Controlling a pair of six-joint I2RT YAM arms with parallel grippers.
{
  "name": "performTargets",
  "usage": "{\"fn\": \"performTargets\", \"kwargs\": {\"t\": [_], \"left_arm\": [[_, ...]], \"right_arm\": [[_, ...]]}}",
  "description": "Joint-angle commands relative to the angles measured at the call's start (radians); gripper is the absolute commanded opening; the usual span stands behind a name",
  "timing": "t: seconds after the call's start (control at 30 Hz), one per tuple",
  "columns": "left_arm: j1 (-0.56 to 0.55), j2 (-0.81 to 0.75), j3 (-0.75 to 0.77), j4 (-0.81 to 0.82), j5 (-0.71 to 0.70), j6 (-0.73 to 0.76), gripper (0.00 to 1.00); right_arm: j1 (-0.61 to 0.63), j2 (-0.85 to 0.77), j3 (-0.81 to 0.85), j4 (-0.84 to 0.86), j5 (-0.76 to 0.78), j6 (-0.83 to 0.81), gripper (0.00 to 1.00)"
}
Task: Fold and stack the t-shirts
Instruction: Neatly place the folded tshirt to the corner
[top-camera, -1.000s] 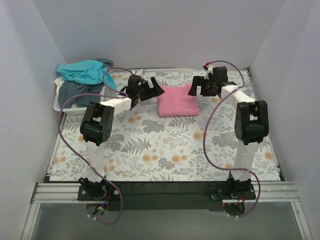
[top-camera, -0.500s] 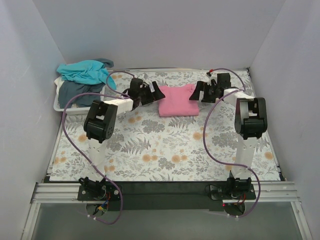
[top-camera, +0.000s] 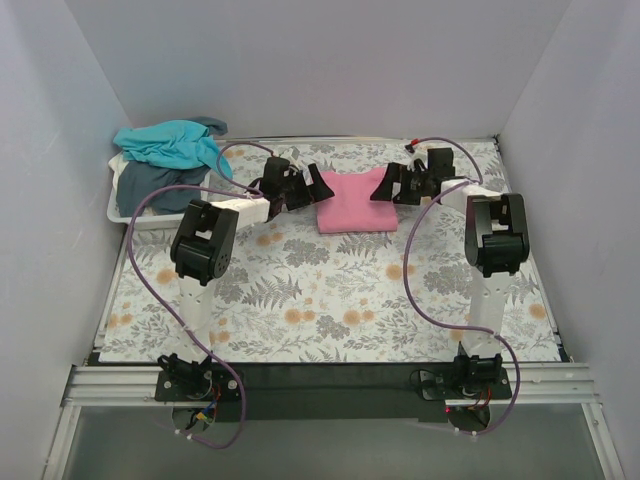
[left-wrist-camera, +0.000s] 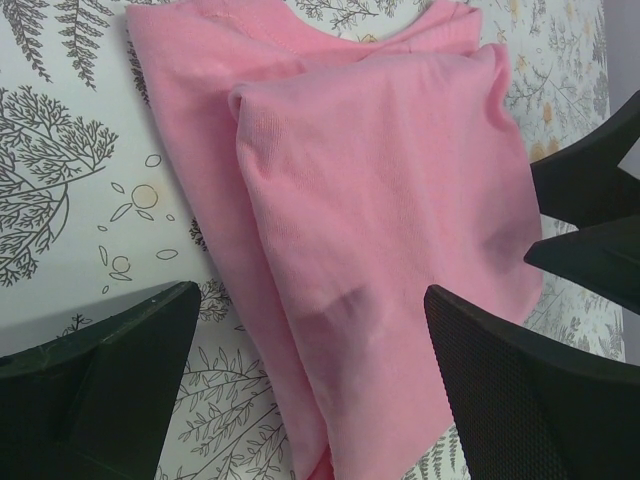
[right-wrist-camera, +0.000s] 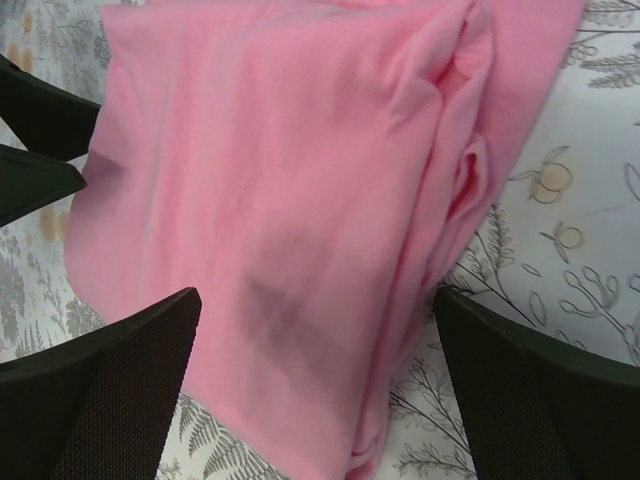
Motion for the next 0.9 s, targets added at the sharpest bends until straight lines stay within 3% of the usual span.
{"fn": "performTargets", "kwargs": {"t": [0.0,0.3,0.87], "left_arm": [[-0.006,-0.008,0.014,-0.021,0.009,0.016,0.87],[-0.007,-0.014,0.000,-0.008,0.023,0.012,0.87],[-0.013,0.004,-0.003,0.005,0.036,0.016,0.87]], "right_arm": [[0.039,0.056,-0.007,-0.023,-0.006,0.013,0.91],[0.075,0.083,-0.001,-0.015,0.007,0.027,0.87],[0.115,0.150,0.040,-0.015,0.031,0.044,0.64]]}}
